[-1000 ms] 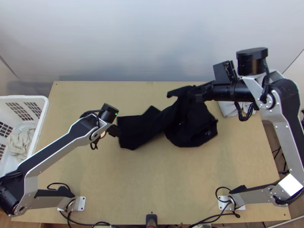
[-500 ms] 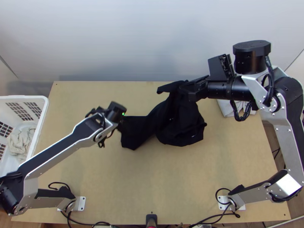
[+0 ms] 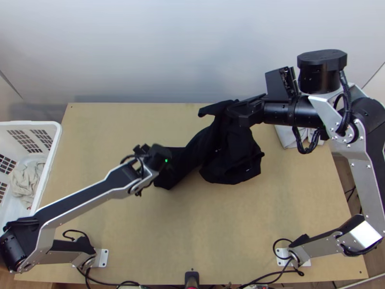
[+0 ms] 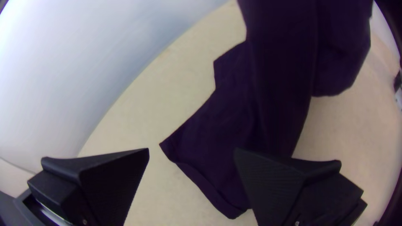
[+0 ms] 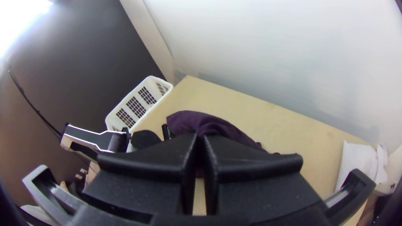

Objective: Fold the t-shirt

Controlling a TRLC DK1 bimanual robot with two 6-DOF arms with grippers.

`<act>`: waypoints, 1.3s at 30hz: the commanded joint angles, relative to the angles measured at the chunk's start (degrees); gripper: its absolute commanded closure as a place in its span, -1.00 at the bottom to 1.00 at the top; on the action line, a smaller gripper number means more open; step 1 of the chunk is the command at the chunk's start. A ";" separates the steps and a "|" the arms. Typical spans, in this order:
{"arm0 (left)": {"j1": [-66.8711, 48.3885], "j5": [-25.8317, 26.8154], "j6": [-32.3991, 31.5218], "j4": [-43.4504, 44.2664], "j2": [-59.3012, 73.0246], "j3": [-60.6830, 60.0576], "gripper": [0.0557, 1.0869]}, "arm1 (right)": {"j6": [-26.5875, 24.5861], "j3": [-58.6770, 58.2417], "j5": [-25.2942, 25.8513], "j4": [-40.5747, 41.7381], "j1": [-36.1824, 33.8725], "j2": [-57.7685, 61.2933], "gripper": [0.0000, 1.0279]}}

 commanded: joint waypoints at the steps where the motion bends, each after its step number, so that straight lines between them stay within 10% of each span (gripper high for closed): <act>1: -3.58 0.76 6.06 6.85 -2.22 -10.01 -0.91 | 0.25 0.36 0.47 -0.04 -0.46 -0.14 0.94; 17: -1.21 -1.35 8.43 30.49 11.40 -13.35 -0.89 | -0.01 0.36 1.27 -1.00 -0.89 -1.20 0.94; 19: -0.77 -0.21 6.68 31.02 11.66 -12.91 -0.35 | -0.10 0.36 1.53 -1.18 -1.16 -1.20 0.94; 21: -0.24 1.55 6.06 33.66 11.84 -11.94 0.81 | -0.19 0.36 1.62 -1.18 -1.42 -1.20 0.94; 22: 0.28 1.73 4.65 32.86 12.28 -10.71 0.91 | -0.19 0.36 1.62 -1.18 -1.51 -1.20 0.94; 39: 16.37 11.83 4.65 7.02 -18.04 2.83 0.92 | -0.54 0.01 1.53 -1.97 -5.55 -3.75 0.94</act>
